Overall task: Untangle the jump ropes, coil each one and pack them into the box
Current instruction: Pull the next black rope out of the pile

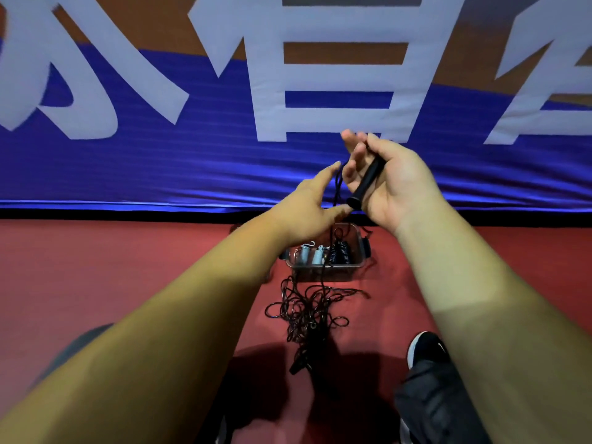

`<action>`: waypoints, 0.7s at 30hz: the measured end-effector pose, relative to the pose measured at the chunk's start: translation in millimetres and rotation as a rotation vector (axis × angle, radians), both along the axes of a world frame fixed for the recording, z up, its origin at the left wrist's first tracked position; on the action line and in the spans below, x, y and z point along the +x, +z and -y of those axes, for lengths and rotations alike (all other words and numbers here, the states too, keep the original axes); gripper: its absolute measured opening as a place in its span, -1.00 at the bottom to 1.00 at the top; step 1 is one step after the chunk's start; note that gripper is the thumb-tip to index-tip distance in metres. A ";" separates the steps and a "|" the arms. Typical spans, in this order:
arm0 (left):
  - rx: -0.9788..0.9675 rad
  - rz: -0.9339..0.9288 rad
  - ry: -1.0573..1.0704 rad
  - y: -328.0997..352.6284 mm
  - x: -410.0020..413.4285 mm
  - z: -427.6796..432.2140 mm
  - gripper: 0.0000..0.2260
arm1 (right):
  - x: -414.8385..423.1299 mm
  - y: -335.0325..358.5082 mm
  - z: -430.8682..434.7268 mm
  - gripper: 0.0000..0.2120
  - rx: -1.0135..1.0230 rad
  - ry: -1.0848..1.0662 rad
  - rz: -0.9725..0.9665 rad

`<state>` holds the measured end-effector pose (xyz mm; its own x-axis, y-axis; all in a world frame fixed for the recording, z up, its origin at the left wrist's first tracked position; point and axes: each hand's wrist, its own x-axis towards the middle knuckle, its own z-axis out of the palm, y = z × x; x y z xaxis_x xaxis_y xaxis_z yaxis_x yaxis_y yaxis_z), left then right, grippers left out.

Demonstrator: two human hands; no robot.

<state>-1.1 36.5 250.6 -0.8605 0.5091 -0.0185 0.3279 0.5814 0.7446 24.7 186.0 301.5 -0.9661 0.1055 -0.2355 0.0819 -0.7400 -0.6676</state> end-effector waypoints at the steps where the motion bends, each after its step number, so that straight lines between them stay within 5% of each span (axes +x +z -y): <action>1: 0.053 -0.034 -0.024 0.9 2.4 -3.0 -0.38 | 0.5 -0.6 0.8 -0.90 -0.006 0.008 0.001; 5: 0.008 -0.042 0.048 5.3 3.0 -14.9 -0.80 | 2.1 -1.7 -0.7 -0.93 -0.027 -0.005 -0.012; 9: -0.153 0.258 -0.085 -12.1 -2.9 -4.4 -0.87 | 1.1 -2.1 -9.4 -0.91 -0.065 -0.110 -0.022; 12: -0.291 0.317 -0.294 -19.4 -1.3 5.9 -0.91 | -0.4 -6.0 -18.7 -0.91 -0.058 -0.148 -0.017; 21: 0.611 0.574 -0.026 38.3 -7.6 17.8 -0.89 | -7.9 -34.3 -24.6 -0.68 0.438 -0.026 0.366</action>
